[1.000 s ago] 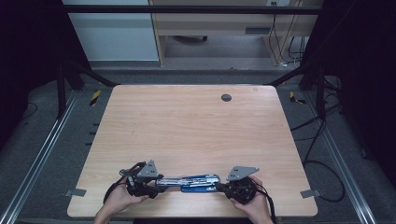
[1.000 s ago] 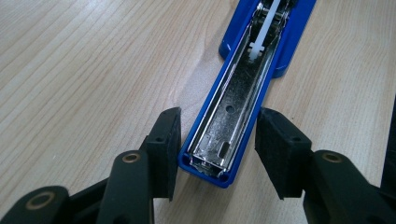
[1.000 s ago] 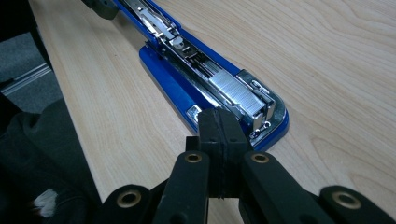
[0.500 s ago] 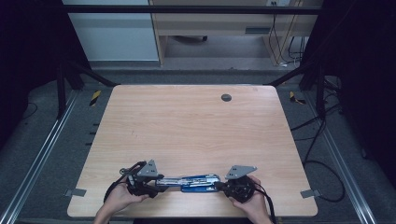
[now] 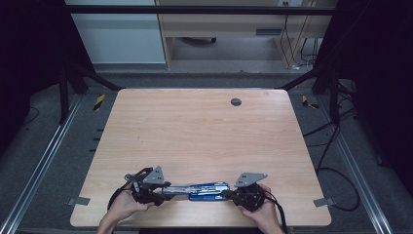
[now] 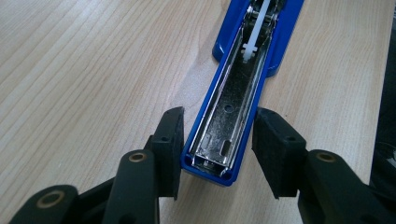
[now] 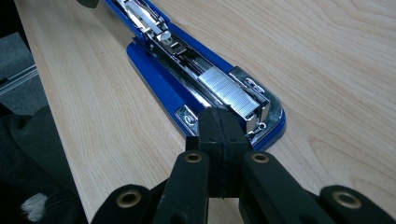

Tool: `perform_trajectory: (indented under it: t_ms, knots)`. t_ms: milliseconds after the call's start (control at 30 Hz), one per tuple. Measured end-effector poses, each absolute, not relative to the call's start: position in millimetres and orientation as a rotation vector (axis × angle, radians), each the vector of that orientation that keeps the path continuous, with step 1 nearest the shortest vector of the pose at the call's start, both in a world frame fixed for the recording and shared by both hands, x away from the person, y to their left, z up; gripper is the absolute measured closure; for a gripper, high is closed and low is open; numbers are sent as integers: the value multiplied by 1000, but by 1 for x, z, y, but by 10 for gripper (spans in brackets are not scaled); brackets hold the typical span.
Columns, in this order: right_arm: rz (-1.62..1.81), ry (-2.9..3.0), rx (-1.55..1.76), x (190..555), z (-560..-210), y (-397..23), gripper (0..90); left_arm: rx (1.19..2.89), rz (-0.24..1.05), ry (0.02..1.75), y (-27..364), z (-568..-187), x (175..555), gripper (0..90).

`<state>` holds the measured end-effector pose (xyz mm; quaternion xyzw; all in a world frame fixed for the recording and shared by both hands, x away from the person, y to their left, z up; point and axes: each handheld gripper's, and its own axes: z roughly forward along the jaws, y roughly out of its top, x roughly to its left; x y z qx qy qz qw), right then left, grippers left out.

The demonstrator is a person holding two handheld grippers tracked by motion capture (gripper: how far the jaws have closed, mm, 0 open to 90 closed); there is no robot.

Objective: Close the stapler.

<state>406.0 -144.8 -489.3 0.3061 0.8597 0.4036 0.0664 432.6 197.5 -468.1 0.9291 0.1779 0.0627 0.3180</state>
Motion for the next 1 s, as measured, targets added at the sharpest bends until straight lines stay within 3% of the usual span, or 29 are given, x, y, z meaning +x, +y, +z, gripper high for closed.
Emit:
perform_trajectory:
  t_ms: [1000]
  knots:
    - [1203, 2598, 913, 406, -489, -144, 900, 2487, 165, 416, 194, -456, 434, 564]
